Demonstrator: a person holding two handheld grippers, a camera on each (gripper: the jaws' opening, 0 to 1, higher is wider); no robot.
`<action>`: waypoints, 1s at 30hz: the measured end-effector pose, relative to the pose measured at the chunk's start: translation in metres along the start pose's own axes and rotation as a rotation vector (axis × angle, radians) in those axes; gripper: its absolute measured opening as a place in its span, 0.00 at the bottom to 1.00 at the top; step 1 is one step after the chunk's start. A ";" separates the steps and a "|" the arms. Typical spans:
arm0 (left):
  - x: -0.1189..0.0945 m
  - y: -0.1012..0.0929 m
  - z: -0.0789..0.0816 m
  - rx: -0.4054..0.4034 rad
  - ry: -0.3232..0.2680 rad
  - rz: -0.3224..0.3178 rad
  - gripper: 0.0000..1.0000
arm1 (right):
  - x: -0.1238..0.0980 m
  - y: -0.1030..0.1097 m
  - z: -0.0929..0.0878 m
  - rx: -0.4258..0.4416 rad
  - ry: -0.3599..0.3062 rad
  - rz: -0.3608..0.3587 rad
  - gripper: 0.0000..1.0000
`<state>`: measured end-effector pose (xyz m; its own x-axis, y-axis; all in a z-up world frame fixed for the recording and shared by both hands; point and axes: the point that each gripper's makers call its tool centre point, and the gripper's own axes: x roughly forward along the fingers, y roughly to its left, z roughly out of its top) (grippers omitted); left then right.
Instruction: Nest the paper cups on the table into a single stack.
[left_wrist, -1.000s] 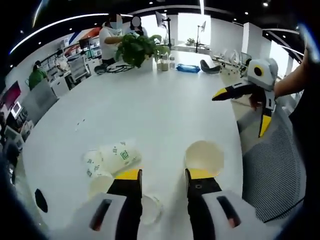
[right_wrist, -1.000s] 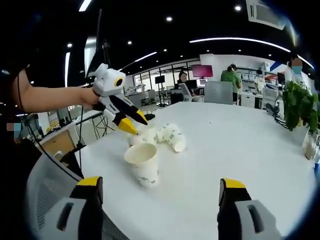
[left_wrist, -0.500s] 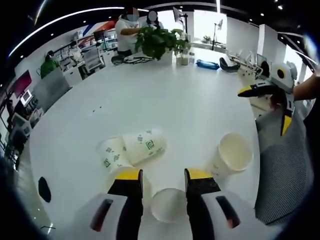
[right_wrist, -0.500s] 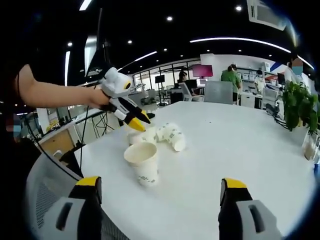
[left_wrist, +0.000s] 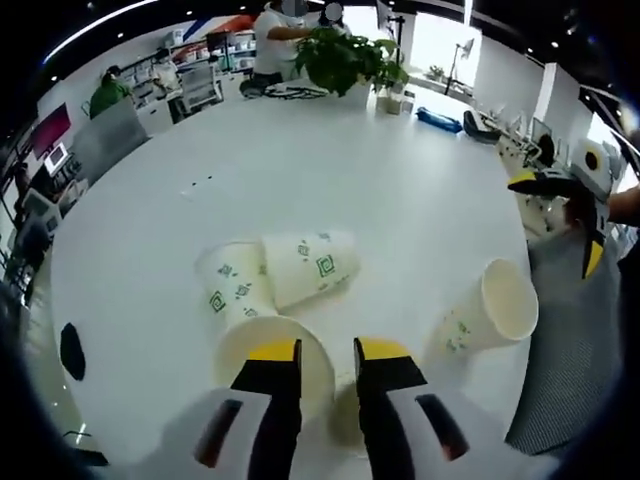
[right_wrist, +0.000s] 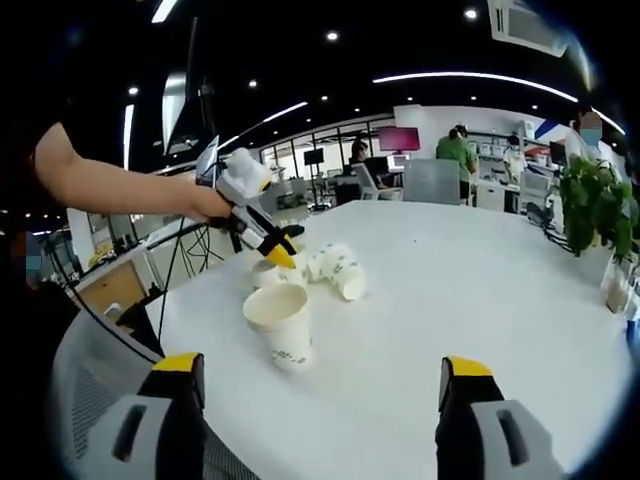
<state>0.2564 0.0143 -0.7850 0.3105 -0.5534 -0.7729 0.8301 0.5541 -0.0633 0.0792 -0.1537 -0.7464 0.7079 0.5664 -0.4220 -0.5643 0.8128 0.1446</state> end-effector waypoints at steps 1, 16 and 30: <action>0.001 0.001 0.000 -0.006 0.001 0.000 0.11 | 0.000 0.000 0.000 0.000 0.000 0.000 0.98; -0.002 0.006 -0.001 -0.053 0.006 0.036 0.02 | 0.002 -0.003 -0.005 0.005 0.013 0.005 0.96; -0.015 0.008 0.006 0.023 0.003 0.069 0.00 | 0.001 -0.001 -0.002 0.005 0.000 0.010 0.96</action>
<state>0.2614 0.0229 -0.7702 0.3663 -0.5127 -0.7765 0.8169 0.5768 0.0045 0.0795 -0.1543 -0.7489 0.7022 0.5743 -0.4210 -0.5689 0.8080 0.1532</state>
